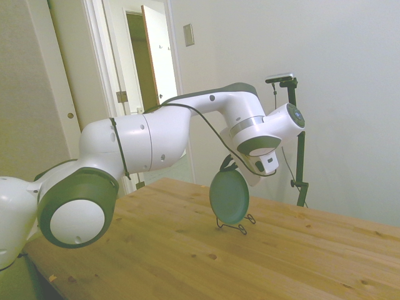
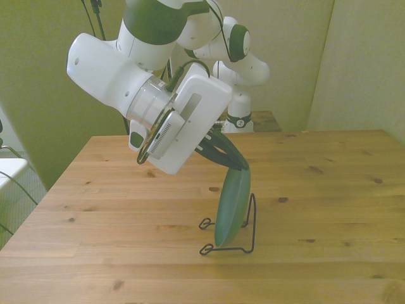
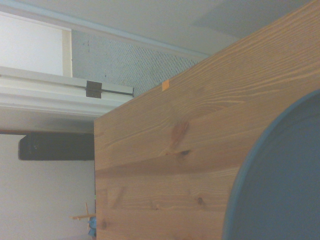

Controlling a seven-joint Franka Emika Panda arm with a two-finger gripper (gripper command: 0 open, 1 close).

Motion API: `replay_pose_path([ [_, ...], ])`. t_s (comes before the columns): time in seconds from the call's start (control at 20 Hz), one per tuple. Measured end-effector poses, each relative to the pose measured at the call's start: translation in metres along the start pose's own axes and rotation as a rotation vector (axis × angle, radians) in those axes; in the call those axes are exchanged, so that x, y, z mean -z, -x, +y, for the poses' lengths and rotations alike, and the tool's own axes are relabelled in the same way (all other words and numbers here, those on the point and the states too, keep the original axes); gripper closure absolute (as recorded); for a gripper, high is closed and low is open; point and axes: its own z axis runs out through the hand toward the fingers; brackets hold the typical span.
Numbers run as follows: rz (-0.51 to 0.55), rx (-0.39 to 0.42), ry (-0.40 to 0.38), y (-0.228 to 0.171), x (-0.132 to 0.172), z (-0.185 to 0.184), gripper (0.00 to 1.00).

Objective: Load the plate

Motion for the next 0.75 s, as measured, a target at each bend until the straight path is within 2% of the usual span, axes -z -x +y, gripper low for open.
replay_pose_path([
  [0.2,-0.005,-0.004,0.003,0.001,-0.009,-0.001,0.00],
  [0.6,-0.001,-0.003,0.002,0.004,-0.005,0.000,0.00],
  [0.75,0.029,0.014,0.026,0.016,0.000,-0.007,0.00],
])
